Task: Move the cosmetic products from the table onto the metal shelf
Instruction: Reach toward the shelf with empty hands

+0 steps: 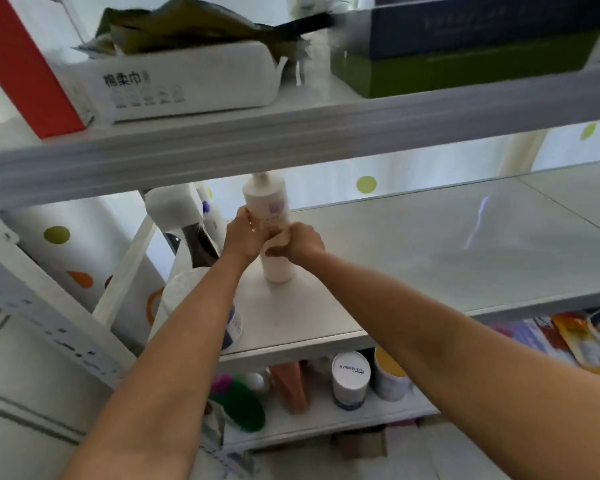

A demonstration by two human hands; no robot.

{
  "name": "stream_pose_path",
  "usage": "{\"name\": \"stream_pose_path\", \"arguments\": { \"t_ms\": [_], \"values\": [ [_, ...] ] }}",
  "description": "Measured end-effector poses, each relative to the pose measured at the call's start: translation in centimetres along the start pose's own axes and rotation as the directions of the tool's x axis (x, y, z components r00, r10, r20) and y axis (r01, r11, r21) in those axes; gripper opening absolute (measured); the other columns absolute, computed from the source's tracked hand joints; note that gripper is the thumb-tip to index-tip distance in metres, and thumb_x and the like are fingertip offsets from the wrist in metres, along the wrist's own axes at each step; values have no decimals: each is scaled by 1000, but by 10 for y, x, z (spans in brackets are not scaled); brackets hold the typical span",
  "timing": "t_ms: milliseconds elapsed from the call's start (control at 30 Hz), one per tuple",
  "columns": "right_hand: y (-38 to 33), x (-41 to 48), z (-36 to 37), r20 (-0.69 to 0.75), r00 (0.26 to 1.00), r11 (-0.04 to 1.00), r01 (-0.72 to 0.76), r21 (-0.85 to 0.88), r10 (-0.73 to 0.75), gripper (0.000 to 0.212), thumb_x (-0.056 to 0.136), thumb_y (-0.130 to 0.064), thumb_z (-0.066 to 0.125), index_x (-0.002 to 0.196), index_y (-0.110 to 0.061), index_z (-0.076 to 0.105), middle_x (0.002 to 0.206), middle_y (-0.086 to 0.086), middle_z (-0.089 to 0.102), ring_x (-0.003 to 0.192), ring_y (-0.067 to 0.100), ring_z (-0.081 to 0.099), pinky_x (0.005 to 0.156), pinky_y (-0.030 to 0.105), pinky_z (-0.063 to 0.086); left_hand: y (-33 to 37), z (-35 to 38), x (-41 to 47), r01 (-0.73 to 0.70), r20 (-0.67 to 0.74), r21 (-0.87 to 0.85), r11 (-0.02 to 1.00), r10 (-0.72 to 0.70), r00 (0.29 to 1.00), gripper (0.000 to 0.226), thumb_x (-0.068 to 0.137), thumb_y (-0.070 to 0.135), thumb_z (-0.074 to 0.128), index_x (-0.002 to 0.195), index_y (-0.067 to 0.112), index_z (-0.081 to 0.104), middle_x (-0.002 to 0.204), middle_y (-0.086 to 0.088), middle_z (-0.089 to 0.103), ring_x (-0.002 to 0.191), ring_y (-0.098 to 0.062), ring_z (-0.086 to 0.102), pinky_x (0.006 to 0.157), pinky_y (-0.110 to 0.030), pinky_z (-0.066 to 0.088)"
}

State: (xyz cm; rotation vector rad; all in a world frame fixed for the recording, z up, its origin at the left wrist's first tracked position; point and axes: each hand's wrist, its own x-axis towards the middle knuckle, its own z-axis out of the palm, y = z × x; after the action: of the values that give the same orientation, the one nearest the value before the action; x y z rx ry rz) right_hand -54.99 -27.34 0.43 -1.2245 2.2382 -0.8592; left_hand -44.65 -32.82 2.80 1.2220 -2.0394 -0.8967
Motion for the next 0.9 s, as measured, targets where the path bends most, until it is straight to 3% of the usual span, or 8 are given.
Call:
{"name": "stream_pose_path", "arguments": {
  "t_ms": [233, 467, 633, 700, 800, 900],
  "values": [
    [9, 23, 1, -41, 997, 998, 68, 14, -68, 52, 73, -40, 76, 113, -12, 60, 110, 6, 66, 100, 25, 63, 76, 31, 48, -4, 7, 21, -48, -19, -13, 999, 48, 999, 58, 81, 19, 75, 128, 1, 46, 127, -13, 59, 113, -30, 58, 91, -33, 49],
    [10, 49, 3, -50, 996, 998, 69, 9, -69, 47, 75, -39, 74, 112, -12, 61, 108, 7, 67, 100, 26, 63, 75, 31, 47, 2, 15, 35, -40, -8, 19, 999, 41, 999, 57, 86, 22, 69, 133, 2, 43, 131, -15, 56, 119, -33, 54, 100, -39, 45],
    [9, 57, 7, -63, 993, 995, 93, -46, -96, 42, 80, -39, 69, 111, -12, 61, 108, 7, 67, 99, 26, 63, 73, 31, 46, 10, 18, 34, 41, 16, 57, 998, -42, 999, 60, 90, 24, 63, 136, 1, 33, 131, -16, 54, 118, -33, 54, 90, -31, 43],
    [8, 54, 8, -68, 992, 991, 99, -84, -105, 41, 82, -40, 66, 110, -12, 60, 108, 8, 66, 99, 27, 63, 71, 31, 45, 13, 17, 27, 69, 15, 117, 991, -72, 997, 63, 92, 25, 60, 139, 0, 27, 134, -18, 52, 119, -34, 53, 92, -34, 42],
    [10, 50, 7, -20, 995, 983, 90, -160, -94, 40, 84, -44, 62, 109, -13, 60, 108, 8, 66, 97, 27, 63, 71, 32, 46, 14, 12, 14, 56, 112, 224, 973, -83, 990, 95, 86, 35, 65, 151, 4, 4, 148, -17, 37, 131, -33, 43, 106, -40, 39],
    [12, 41, -2, 65, 995, 952, 93, -292, -77, 43, 86, -45, 62, 111, -11, 58, 110, 8, 64, 98, 26, 62, 71, 30, 45, 10, 0, -2, -12, 205, 467, 884, -95, 974, 113, 82, 49, 68, 152, 10, -13, 160, -15, 7, 146, -30, 17, 118, -43, 21]
  ]
}}
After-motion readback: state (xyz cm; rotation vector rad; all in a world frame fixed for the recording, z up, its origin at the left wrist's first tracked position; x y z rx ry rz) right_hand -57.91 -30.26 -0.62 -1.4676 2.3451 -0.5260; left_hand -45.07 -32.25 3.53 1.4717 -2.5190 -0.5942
